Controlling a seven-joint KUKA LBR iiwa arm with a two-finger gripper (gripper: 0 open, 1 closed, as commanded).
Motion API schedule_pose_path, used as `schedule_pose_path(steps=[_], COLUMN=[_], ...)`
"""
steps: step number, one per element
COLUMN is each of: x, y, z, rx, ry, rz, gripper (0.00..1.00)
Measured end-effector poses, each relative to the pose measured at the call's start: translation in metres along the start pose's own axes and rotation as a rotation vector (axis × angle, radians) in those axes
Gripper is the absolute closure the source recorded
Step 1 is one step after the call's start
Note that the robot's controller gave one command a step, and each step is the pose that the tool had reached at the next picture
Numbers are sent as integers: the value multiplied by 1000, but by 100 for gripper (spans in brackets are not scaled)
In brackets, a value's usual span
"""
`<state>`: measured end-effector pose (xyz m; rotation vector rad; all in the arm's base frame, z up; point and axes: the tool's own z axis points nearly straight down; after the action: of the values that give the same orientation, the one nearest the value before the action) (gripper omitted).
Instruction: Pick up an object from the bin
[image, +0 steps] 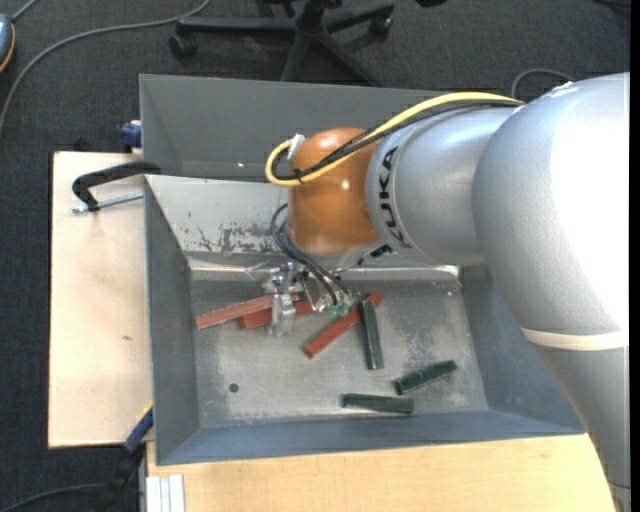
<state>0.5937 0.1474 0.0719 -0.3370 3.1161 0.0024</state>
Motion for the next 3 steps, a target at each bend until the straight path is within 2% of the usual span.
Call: schedule_pose_path(steps=[3], x=[1], y=[1], z=[-7], rx=[-1], ry=[5], rz=[0], gripper=[100])
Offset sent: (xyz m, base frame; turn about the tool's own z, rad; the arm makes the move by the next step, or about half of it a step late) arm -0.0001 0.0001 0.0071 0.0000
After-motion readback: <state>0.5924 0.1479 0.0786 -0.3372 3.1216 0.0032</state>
